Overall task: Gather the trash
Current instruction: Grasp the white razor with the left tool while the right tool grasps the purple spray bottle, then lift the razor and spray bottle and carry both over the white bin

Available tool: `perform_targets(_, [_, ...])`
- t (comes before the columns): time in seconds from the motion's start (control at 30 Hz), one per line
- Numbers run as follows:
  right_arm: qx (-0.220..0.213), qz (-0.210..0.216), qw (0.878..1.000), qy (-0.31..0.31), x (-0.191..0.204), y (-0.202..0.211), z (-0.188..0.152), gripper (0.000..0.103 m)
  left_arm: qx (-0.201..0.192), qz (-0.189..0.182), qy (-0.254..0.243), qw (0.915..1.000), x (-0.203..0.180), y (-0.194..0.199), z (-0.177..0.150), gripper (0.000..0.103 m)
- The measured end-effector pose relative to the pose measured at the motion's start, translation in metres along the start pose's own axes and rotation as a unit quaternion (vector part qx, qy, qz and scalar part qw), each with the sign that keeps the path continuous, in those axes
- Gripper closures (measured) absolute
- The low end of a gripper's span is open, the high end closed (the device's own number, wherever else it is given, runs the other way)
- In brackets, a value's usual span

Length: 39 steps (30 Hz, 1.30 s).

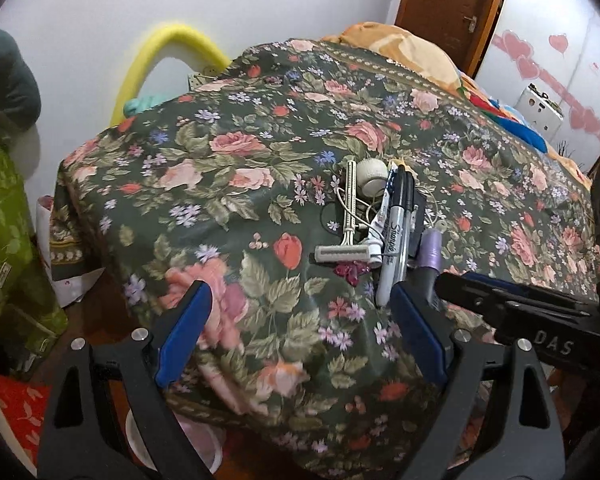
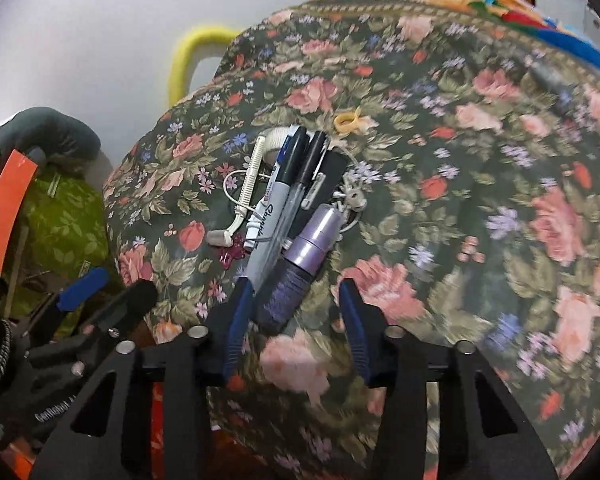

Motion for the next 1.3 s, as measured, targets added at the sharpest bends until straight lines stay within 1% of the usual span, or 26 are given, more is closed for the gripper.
perform_targets(0.07, [0.006,0.009,1.0,-0.012,-0.003,-0.008,0.001,0.073,0.003,-0.007,-0.002,1.0,0.0,-0.007,0.002,0.018])
perform_targets(0.13, [0.013,0.009,1.0,-0.023,-0.004,-0.016,0.002,0.073,0.009,-0.012,-0.006,0.9999,-0.001,-0.014,0.003,0.023])
perform_targets(0.23, [0.016,0.024,0.999,-0.039,-0.008,-0.022,0.003,0.073,0.021,-0.019,-0.01,0.9995,-0.002,-0.023,0.004,0.03])
perform_targets(0.3, [0.014,0.026,0.999,-0.035,-0.008,-0.023,0.004,0.073,0.027,-0.032,-0.007,0.9991,-0.004,-0.029,0.003,0.038])
perform_targets(0.33, [0.012,0.027,0.999,-0.031,-0.009,-0.022,0.004,0.074,0.034,-0.039,-0.006,0.9987,-0.006,-0.033,0.003,0.041])
perform_targets(0.4, [0.006,0.03,0.999,-0.028,-0.01,-0.019,0.003,0.075,0.043,-0.049,-0.006,0.9979,-0.009,-0.039,0.002,0.05])
perform_targets(0.5, [0.0,0.016,1.0,-0.013,-0.014,-0.012,0.003,0.075,0.045,-0.052,-0.004,0.9976,-0.014,-0.047,0.004,0.05])
perform_targets(0.6, [-0.01,-0.023,1.0,0.018,-0.019,-0.002,0.002,0.078,0.046,-0.053,0.004,0.9975,-0.015,-0.054,0.009,0.05])
perform_targets(0.7, [-0.007,-0.037,0.999,0.029,-0.025,0.001,0.004,0.079,0.047,-0.052,0.01,0.9975,-0.016,-0.063,0.014,0.05])
perform_targets(0.77, [-0.005,-0.039,0.999,0.031,-0.028,0.001,0.005,0.081,0.05,-0.045,0.009,0.9977,-0.016,-0.07,0.016,0.05])
perform_targets(0.87, [-0.001,-0.039,0.999,0.028,-0.03,-0.001,0.008,0.081,0.047,-0.042,0.01,0.998,-0.016,-0.074,0.018,0.05])
perform_targets(0.97, [0.0,-0.044,0.999,0.029,-0.025,-0.007,0.011,0.081,0.044,-0.045,0.017,0.9978,-0.015,-0.076,0.018,0.05])
perform_targets(1.03, [0.006,-0.046,0.999,0.029,-0.023,-0.011,0.011,0.079,0.042,-0.051,0.02,0.9976,-0.014,-0.076,0.016,0.05])
perform_targets(1.13, [0.008,-0.042,0.999,0.025,-0.024,-0.016,0.009,0.076,0.04,-0.059,0.022,0.9972,-0.014,-0.073,0.012,0.054])
perform_targets(1.17, [0.009,-0.038,0.999,0.022,-0.024,-0.018,0.008,0.076,0.039,-0.064,0.022,0.9969,-0.014,-0.072,0.011,0.061])
perform_targets(1.2, [0.009,-0.035,0.999,0.02,-0.024,-0.018,0.007,0.076,0.041,-0.073,0.025,0.9962,-0.014,-0.072,0.01,0.061])
perform_targets(1.3, [0.01,-0.032,0.999,0.02,-0.025,-0.019,0.007,0.076,0.045,-0.079,0.03,0.9953,-0.011,-0.072,0.011,0.062])
Point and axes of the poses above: each gripper's, at about its wrist camera, not at the fingertips, and y roughly against the way its jaws point, x to its left, z to its top, the point moved 1 cm from there along -y, roughly the way its jaws point, and after that the axes turned 7 degrees about -x, right-handed, at the moved point
